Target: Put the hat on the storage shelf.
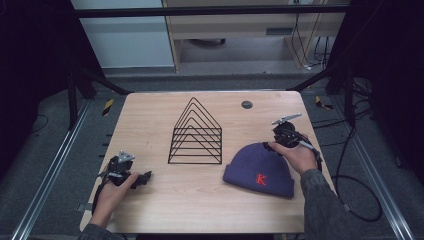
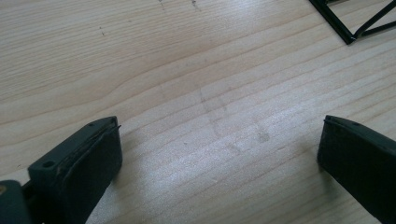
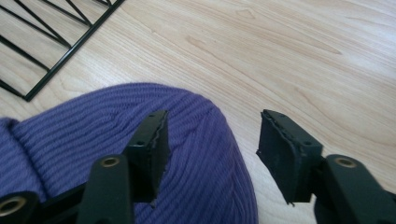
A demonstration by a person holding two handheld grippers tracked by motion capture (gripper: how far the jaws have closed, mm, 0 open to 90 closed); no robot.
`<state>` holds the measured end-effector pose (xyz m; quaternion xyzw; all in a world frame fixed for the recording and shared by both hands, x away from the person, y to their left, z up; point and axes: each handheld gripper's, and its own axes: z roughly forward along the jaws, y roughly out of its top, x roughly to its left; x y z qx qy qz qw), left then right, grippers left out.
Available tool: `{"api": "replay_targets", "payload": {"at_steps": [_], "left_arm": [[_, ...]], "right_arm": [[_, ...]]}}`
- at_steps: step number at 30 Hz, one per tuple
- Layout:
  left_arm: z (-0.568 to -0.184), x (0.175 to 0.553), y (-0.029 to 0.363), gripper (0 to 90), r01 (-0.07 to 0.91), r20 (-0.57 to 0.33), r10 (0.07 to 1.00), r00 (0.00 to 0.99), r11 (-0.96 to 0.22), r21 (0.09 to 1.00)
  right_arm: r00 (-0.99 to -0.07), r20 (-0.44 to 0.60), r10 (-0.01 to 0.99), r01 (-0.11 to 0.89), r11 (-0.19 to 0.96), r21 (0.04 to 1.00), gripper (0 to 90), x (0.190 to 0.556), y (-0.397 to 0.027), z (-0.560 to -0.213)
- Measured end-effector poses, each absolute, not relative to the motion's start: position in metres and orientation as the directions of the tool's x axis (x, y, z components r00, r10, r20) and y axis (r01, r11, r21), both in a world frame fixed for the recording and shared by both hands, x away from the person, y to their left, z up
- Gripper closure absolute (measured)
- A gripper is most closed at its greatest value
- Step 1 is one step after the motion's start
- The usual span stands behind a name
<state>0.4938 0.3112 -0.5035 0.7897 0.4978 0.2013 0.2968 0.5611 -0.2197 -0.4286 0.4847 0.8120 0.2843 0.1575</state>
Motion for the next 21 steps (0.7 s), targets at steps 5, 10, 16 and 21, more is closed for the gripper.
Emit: {"api": "replay_targets", "payload": {"at_steps": [5, 10, 16, 21], "left_arm": [[-0.504, 0.495, 0.31, 0.0, 0.667, 0.018, 0.904, 0.426, -0.328, 0.669], [-0.503, 0.494, 0.31, 0.0, 0.667, 0.021, 0.901, 0.433, -0.336, 0.665], [-0.503, 0.493, 0.309, 0.0, 0.665, 0.02, 0.898, 0.439, -0.339, 0.666], [-0.503, 0.494, 0.309, 0.0, 0.664, 0.02, 0.897, 0.441, -0.341, 0.666]], "right_arm": [[-0.493, 0.02, 0.87, 0.708, 0.387, 0.591, 49.6, 0.572, -0.208, -0.435], [-0.482, -0.007, 0.876, 0.72, 0.401, 0.566, 48.2, 0.58, -0.202, -0.444], [-0.457, 0.01, 0.89, 0.757, 0.383, 0.529, 53.0, 0.583, -0.207, -0.458], [-0.44, 0.044, 0.897, 0.779, 0.357, 0.515, 55.4, 0.583, -0.207, -0.47]]}}
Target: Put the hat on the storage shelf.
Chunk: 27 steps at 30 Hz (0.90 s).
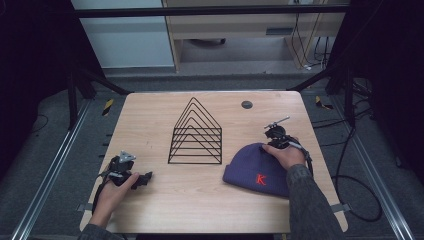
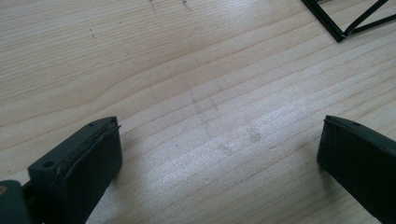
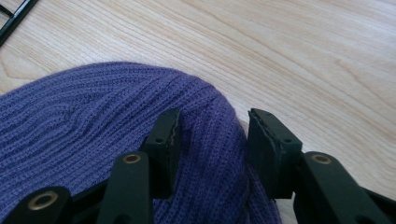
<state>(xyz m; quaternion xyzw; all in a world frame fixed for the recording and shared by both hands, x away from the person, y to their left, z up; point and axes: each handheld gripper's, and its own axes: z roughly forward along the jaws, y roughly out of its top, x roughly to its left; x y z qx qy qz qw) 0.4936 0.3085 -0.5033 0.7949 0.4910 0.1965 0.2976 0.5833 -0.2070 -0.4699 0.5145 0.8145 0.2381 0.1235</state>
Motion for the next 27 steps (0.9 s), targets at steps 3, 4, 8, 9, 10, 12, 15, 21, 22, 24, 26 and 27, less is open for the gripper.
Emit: {"api": "replay_targets", "payload": {"at_steps": [3, 4, 8, 9, 10, 12, 15, 21, 22, 24, 26, 27], "left_arm": [[-0.503, 0.494, 0.308, 0.0, 0.663, 0.021, 0.897, 0.441, -0.342, 0.666], [-0.503, 0.494, 0.309, 0.0, 0.664, 0.023, 0.896, 0.444, -0.346, 0.662], [-0.503, 0.494, 0.308, 0.0, 0.665, 0.02, 0.896, 0.444, -0.344, 0.663], [-0.503, 0.494, 0.308, 0.0, 0.665, 0.02, 0.896, 0.444, -0.344, 0.663], [-0.503, 0.494, 0.308, 0.0, 0.666, 0.021, 0.896, 0.443, -0.345, 0.662], [-0.503, 0.494, 0.308, 0.0, 0.666, 0.021, 0.896, 0.444, -0.346, 0.661], [-0.503, 0.494, 0.308, 0.0, 0.663, 0.021, 0.895, 0.446, -0.347, 0.663], [-0.502, 0.495, 0.308, 0.0, 0.667, 0.002, 0.887, 0.461, -0.348, 0.659], [-0.501, 0.496, 0.309, 0.0, 0.668, -0.02, 0.888, 0.459, -0.33, 0.667], [-0.5, 0.495, 0.31, 1.4, 0.669, -0.035, 0.888, 0.458, -0.319, 0.671], [-0.498, 0.493, 0.31, 3.6, 0.669, -0.028, 0.889, 0.457, -0.323, 0.669], [-0.497, 0.492, 0.31, 3.5, 0.665, -0.028, 0.888, 0.459, -0.323, 0.673]], "right_arm": [[-0.448, 0.043, 0.893, 0.779, 0.366, 0.509, 57.1, 0.584, -0.207, -0.47], [-0.448, 0.049, 0.893, 0.782, 0.365, 0.504, 57.5, 0.584, -0.207, -0.47], [-0.459, 0.054, 0.887, 0.783, 0.375, 0.497, 64.6, 0.585, -0.206, -0.472], [-0.468, 0.053, 0.882, 0.779, 0.383, 0.496, 68.2, 0.585, -0.206, -0.471], [-0.49, 0.03, 0.871, 0.761, 0.412, 0.501, 77.5, 0.584, -0.204, -0.47], [-0.499, 0.017, 0.866, 0.753, 0.424, 0.503, 79.1, 0.582, -0.204, -0.469], [-0.495, 0.02, 0.869, 0.748, 0.415, 0.518, 81.1, 0.578, -0.204, -0.466], [-0.519, -0.002, 0.855, 0.677, 0.412, 0.61, 81.6, 0.559, -0.207, -0.439], [-0.521, -0.007, 0.854, 0.666, 0.411, 0.622, 81.7, 0.555, -0.207, -0.434], [-0.529, -0.022, 0.848, 0.635, 0.413, 0.652, 81.7, 0.544, -0.207, -0.423], [-0.545, -0.041, 0.838, 0.601, 0.424, 0.678, 81.8, 0.531, -0.204, -0.412], [-0.557, -0.052, 0.829, 0.576, 0.431, 0.694, 81.9, 0.522, -0.202, -0.405]]}}
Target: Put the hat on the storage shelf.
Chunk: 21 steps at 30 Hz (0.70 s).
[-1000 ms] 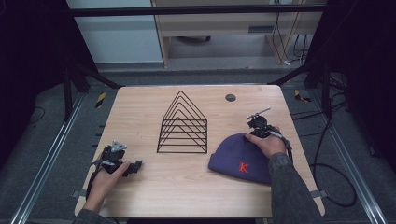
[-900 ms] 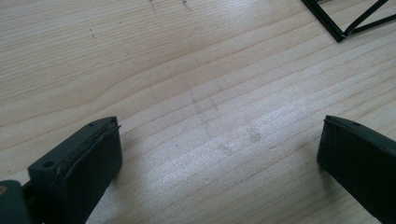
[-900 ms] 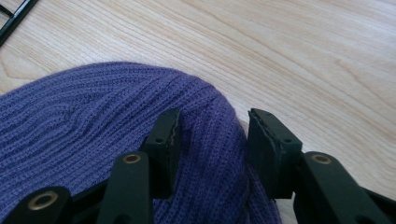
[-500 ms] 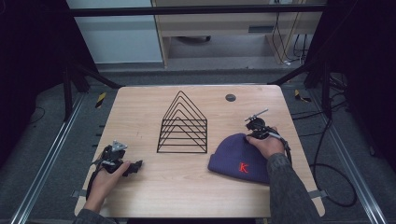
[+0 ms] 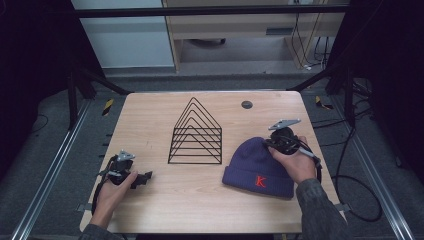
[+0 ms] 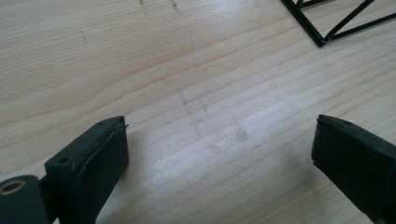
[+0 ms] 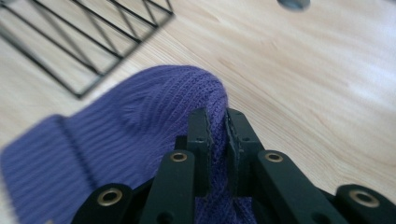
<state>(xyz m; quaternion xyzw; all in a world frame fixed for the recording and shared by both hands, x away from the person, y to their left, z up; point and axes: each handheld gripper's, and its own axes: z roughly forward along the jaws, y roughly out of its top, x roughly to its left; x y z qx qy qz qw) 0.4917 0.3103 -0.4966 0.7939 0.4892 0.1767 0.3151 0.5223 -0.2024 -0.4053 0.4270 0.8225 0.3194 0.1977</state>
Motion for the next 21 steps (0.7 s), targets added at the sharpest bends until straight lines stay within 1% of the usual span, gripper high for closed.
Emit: {"api": "replay_targets", "payload": {"at_steps": [3, 4, 5, 7, 10, 14, 21], "left_arm": [[-0.49, 0.49, 0.311, 3.4, 0.638, -0.037, 0.879, 0.476, -0.316, 0.702], [-0.487, 0.49, 0.311, 4.0, 0.628, -0.039, 0.877, 0.479, -0.311, 0.713], [-0.485, 0.489, 0.312, 4.0, 0.619, -0.044, 0.873, 0.485, -0.308, 0.722], [-0.48, 0.486, 0.313, 5.3, 0.601, -0.046, 0.872, 0.488, -0.298, 0.742], [-0.475, 0.485, 0.316, 7.5, 0.577, -0.05, 0.874, 0.484, -0.275, 0.769], [-0.474, 0.485, 0.318, 9.0, 0.55, -0.035, 0.88, 0.473, -0.264, 0.792], [-0.468, 0.48, 0.319, 9.0, 0.52, -0.027, 0.882, 0.47, -0.252, 0.816]], "right_arm": [[-0.573, -0.069, 0.817, 0.539, 0.438, 0.719, 82.0, 0.509, -0.199, -0.396], [-0.578, -0.073, 0.813, 0.517, 0.434, 0.738, 82.1, 0.5, -0.197, -0.388], [-0.578, -0.073, 0.813, 0.517, 0.434, 0.738, 82.1, 0.5, -0.197, -0.388], [-0.588, -0.105, 0.802, 0.486, 0.454, 0.747, 82.1, 0.492, -0.195, -0.378], [-0.611, -0.109, 0.784, 0.445, 0.454, 0.772, 82.2, 0.482, -0.194, -0.365], [-0.633, -0.101, 0.768, 0.409, 0.442, 0.798, 82.4, 0.473, -0.195, -0.348], [-0.633, -0.142, 0.761, 0.34, 0.437, 0.833, 82.4, 0.467, -0.199, -0.314]]}}
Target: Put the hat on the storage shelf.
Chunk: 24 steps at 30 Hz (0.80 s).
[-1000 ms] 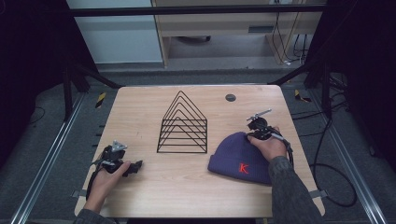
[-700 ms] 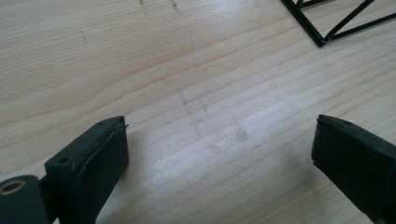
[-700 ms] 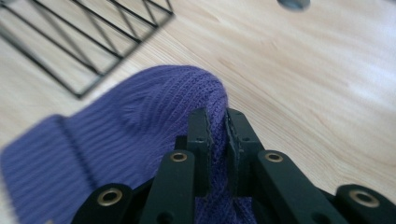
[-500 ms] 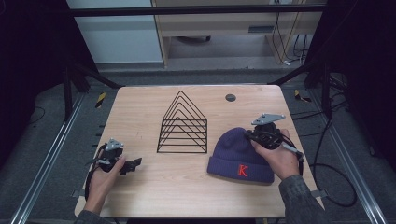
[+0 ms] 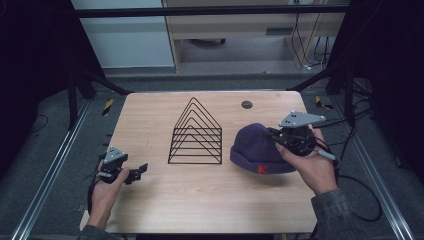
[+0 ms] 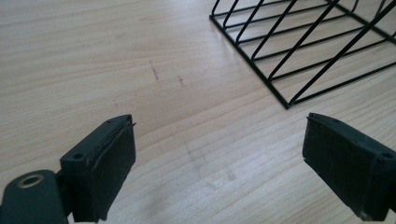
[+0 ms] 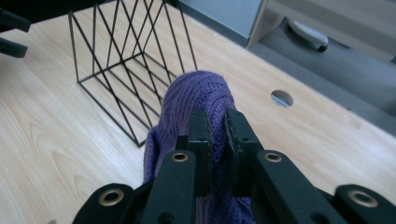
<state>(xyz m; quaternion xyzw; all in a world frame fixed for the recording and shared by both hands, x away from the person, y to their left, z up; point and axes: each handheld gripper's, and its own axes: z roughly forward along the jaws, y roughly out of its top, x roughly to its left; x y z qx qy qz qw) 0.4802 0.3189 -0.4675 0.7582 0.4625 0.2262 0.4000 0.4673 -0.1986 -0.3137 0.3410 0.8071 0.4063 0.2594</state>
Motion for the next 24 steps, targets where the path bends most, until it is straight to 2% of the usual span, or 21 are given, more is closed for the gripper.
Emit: {"api": "replay_targets", "payload": {"at_steps": [2, 5, 12, 16, 24], "left_arm": [[-0.465, 0.483, 0.316, 9.2, 0.51, -0.009, 0.884, 0.467, -0.261, 0.82], [-0.453, 0.486, 0.31, 8.5, 0.501, -0.036, 0.863, 0.504, -0.257, 0.826], [-0.401, 0.491, 0.304, 8.4, 0.405, 0.001, 0.849, 0.529, -0.253, 0.879], [-0.375, 0.5, 0.296, 8.2, 0.387, 0.016, 0.83, 0.558, -0.278, 0.879], [-0.343, 0.522, 0.288, 7.9, 0.379, -0.008, 0.812, 0.583, -0.264, 0.887]], "right_arm": [[-0.624, -0.146, 0.767, 0.339, 0.434, 0.834, 82.4, 0.469, -0.201, -0.307], [-0.62, -0.145, 0.771, 0.332, 0.426, 0.842, 82.4, 0.473, -0.203, -0.297], [-0.614, -0.148, 0.776, 0.308, 0.408, 0.859, 82.4, 0.481, -0.2, -0.288], [-0.606, -0.141, 0.783, 0.301, 0.39, 0.87, 82.4, 0.488, -0.197, -0.285], [-0.608, -0.134, 0.783, 0.277, 0.367, 0.888, 82.4, 0.5, -0.196, -0.269]]}}
